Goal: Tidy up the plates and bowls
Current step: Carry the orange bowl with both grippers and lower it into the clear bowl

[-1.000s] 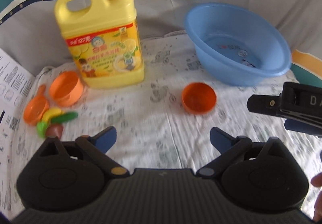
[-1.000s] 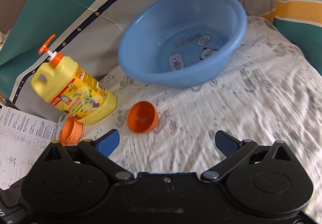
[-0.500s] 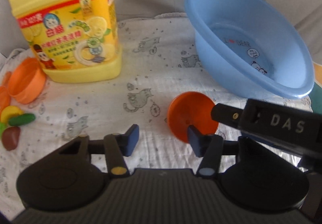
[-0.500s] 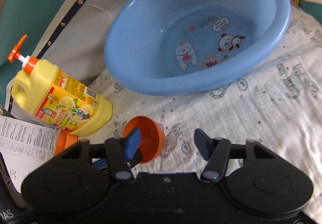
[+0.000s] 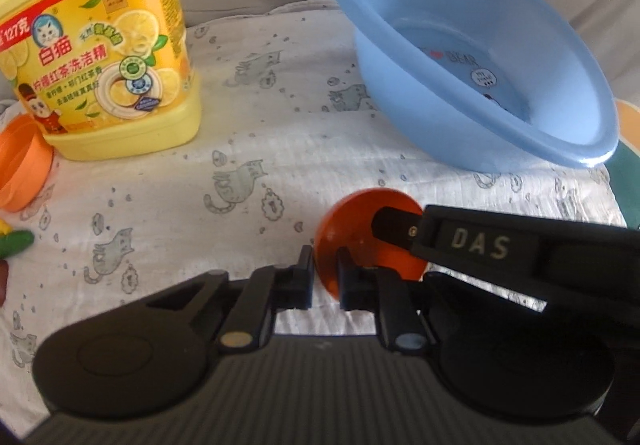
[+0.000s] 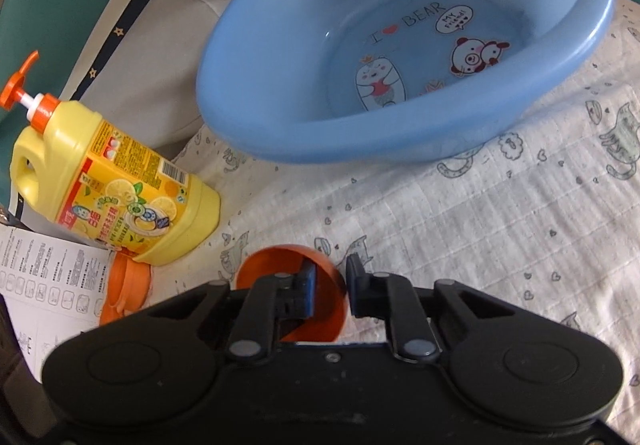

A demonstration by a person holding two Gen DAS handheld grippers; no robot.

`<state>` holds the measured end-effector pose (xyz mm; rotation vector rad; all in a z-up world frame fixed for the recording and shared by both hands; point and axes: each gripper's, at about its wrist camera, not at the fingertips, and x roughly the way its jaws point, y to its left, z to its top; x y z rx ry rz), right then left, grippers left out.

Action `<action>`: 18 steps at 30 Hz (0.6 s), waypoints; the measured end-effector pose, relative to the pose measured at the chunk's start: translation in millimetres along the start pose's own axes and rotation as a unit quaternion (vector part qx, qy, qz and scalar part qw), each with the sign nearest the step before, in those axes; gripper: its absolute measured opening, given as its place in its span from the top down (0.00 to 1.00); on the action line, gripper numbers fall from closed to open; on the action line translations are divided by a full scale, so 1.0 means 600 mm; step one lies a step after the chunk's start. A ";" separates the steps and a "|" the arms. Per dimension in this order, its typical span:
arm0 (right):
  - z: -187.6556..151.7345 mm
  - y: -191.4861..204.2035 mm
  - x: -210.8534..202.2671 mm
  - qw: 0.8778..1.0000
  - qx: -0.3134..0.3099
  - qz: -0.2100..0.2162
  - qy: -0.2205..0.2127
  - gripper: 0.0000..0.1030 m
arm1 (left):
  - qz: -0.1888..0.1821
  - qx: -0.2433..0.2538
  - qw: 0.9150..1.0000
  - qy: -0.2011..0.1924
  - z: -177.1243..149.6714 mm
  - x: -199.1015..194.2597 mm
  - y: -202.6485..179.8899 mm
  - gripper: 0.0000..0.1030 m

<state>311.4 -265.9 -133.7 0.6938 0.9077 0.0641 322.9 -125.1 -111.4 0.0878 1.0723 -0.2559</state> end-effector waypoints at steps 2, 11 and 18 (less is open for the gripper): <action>-0.003 0.002 0.001 1.000 -0.003 0.000 0.001 0.85 | 0.002 0.003 1.000 0.000 -0.001 -0.002 0.000 0.89; -0.003 0.013 0.011 1.000 -0.013 -0.005 0.008 0.85 | 0.000 0.006 1.000 0.001 -0.002 -0.003 0.003 0.89; -0.004 0.011 0.017 0.999 -0.036 -0.002 0.002 0.86 | 0.005 0.009 1.000 -0.006 -0.001 -0.001 0.009 0.82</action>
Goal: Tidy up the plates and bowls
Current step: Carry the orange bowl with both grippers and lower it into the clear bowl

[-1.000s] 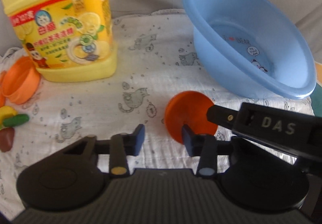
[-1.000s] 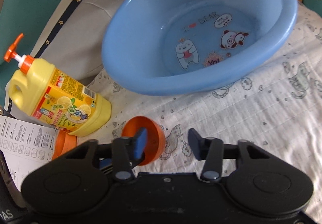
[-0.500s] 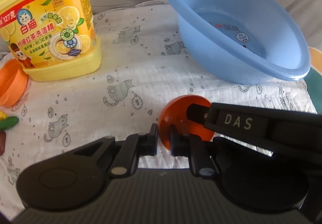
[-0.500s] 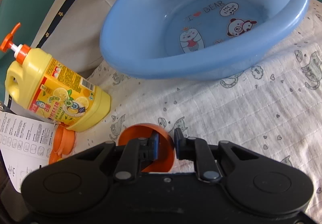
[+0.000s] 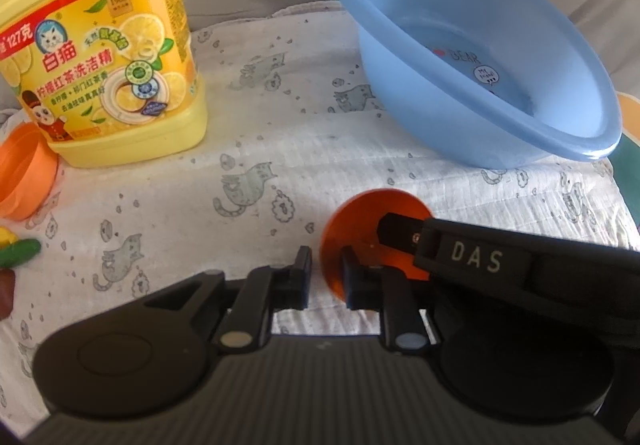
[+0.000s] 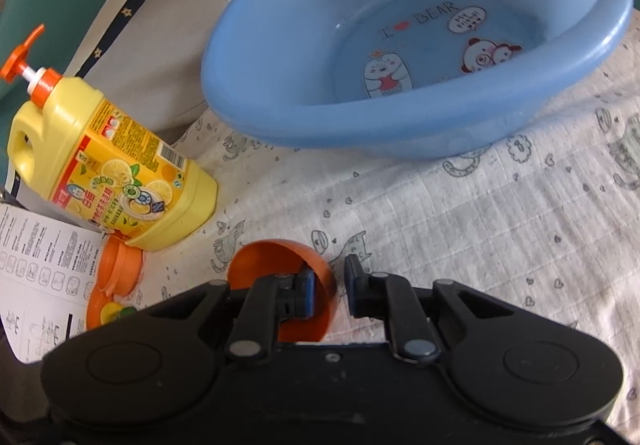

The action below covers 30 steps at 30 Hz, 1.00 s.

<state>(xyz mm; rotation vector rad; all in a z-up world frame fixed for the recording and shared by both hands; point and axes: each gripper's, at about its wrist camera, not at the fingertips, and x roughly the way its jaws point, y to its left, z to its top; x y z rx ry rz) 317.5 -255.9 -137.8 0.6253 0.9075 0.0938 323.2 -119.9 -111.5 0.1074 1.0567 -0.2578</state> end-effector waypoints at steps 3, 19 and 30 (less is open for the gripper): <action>-0.002 -0.004 -0.001 1.000 -0.006 0.007 -0.005 0.86 | -0.002 0.001 1.000 -0.004 -0.002 0.000 0.003 0.78; -0.003 -0.021 -0.029 1.000 0.023 0.013 -0.008 0.85 | -0.007 0.007 1.000 -0.014 -0.003 -0.014 -0.004 0.88; -0.011 -0.005 -0.038 1.000 0.016 0.003 -0.014 0.89 | -0.009 0.018 1.000 -0.023 -0.012 -0.032 -0.018 0.93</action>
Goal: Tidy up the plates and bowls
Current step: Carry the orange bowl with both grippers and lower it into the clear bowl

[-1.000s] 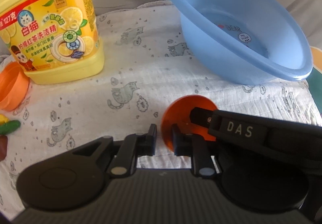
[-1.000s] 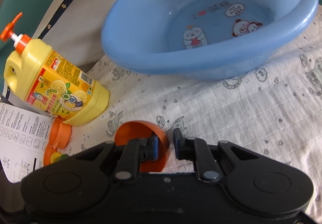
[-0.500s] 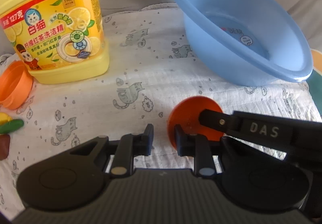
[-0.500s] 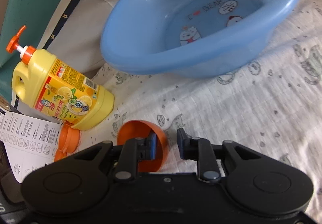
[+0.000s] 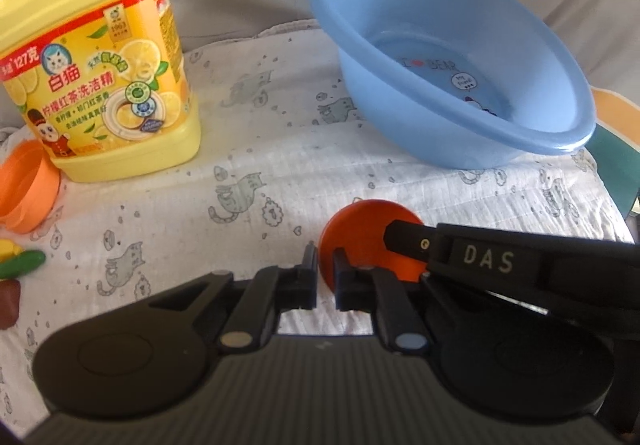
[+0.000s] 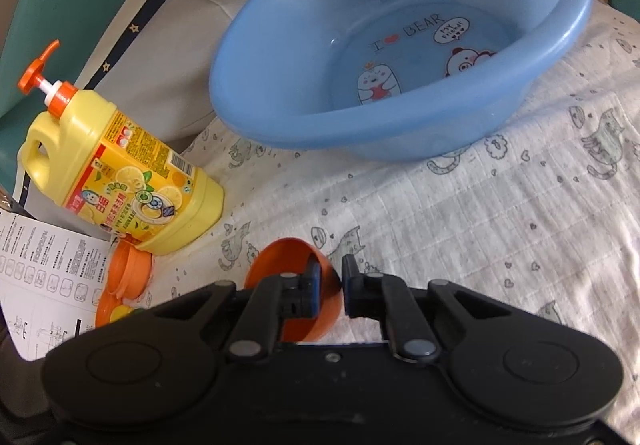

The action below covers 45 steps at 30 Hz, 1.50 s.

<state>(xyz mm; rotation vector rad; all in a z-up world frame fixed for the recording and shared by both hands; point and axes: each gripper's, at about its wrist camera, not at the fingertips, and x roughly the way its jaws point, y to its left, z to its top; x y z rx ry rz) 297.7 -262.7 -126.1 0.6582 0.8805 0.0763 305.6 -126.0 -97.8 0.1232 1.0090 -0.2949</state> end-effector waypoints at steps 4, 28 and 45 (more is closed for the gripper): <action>-0.007 0.004 -0.021 1.000 0.004 0.003 0.000 0.89 | -0.004 -0.008 1.000 -0.001 -0.006 -0.027 0.002 0.93; -0.207 0.151 -0.203 0.997 -0.054 0.044 0.031 0.89 | -0.004 -0.070 0.997 -0.027 -0.210 -0.303 0.125 0.91; -0.367 0.238 -0.247 0.986 -0.138 0.037 0.085 0.89 | -0.012 -0.107 0.994 -0.025 -0.377 -0.387 0.207 0.91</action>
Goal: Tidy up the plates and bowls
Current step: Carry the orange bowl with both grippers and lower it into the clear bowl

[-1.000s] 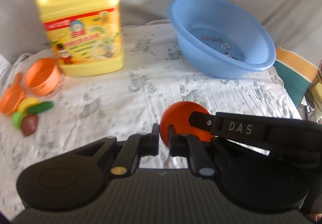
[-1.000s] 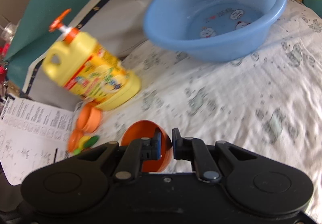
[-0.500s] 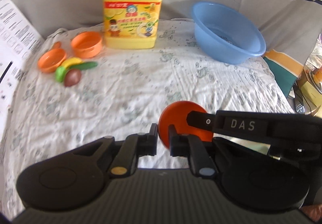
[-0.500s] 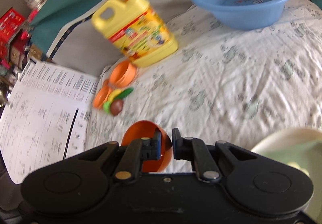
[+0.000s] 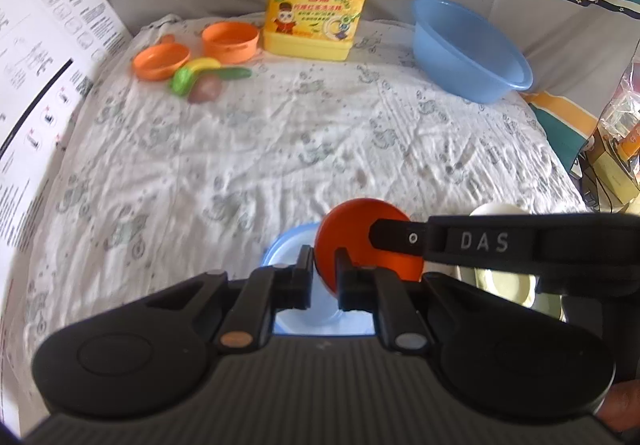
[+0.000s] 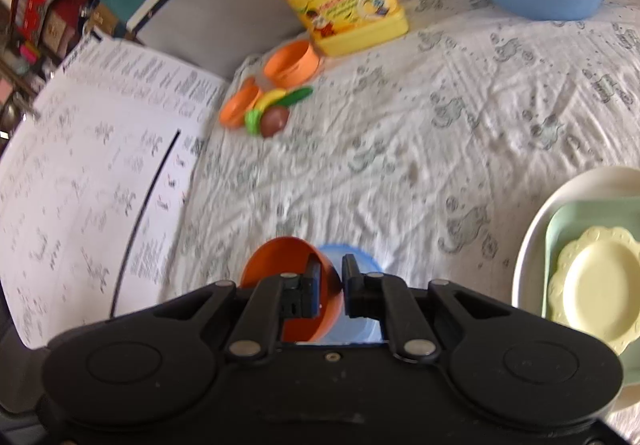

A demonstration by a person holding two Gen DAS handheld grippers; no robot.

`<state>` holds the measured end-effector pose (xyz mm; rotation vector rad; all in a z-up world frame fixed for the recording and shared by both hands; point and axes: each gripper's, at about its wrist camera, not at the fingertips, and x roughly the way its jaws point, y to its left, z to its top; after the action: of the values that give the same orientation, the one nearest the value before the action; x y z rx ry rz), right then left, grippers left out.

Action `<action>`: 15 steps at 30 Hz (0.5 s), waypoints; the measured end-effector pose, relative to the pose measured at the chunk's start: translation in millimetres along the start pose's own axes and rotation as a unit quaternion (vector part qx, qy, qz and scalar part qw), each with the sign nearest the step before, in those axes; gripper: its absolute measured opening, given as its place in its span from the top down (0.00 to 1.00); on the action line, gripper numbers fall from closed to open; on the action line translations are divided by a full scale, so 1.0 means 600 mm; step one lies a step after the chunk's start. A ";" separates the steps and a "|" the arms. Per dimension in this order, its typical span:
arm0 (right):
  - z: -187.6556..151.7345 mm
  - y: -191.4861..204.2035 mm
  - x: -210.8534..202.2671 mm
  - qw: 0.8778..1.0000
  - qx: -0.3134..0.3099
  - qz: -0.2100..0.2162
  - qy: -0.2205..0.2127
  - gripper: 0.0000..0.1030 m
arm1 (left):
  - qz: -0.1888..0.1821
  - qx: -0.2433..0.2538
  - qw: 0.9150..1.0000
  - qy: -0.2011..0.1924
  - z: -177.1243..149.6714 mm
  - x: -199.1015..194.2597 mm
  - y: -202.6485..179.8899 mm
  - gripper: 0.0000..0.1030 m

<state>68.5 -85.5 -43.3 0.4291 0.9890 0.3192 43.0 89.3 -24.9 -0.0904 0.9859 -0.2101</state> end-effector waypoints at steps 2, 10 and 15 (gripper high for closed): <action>-0.010 0.009 0.007 1.000 -0.011 -0.008 0.006 0.89 | 0.000 -0.002 1.000 0.004 -0.010 0.002 0.007 0.91; -0.020 0.025 0.023 0.999 -0.027 -0.026 0.022 0.89 | -0.002 -0.004 1.000 0.011 -0.021 0.009 0.020 0.91; -0.020 0.023 0.034 0.999 -0.027 -0.033 0.030 0.89 | -0.007 -0.006 1.000 0.015 -0.023 0.016 0.023 0.91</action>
<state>67.8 -62.0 -57.0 0.3387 1.0481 0.3005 38.5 101.0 -42.7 -0.1050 1.0165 -0.2191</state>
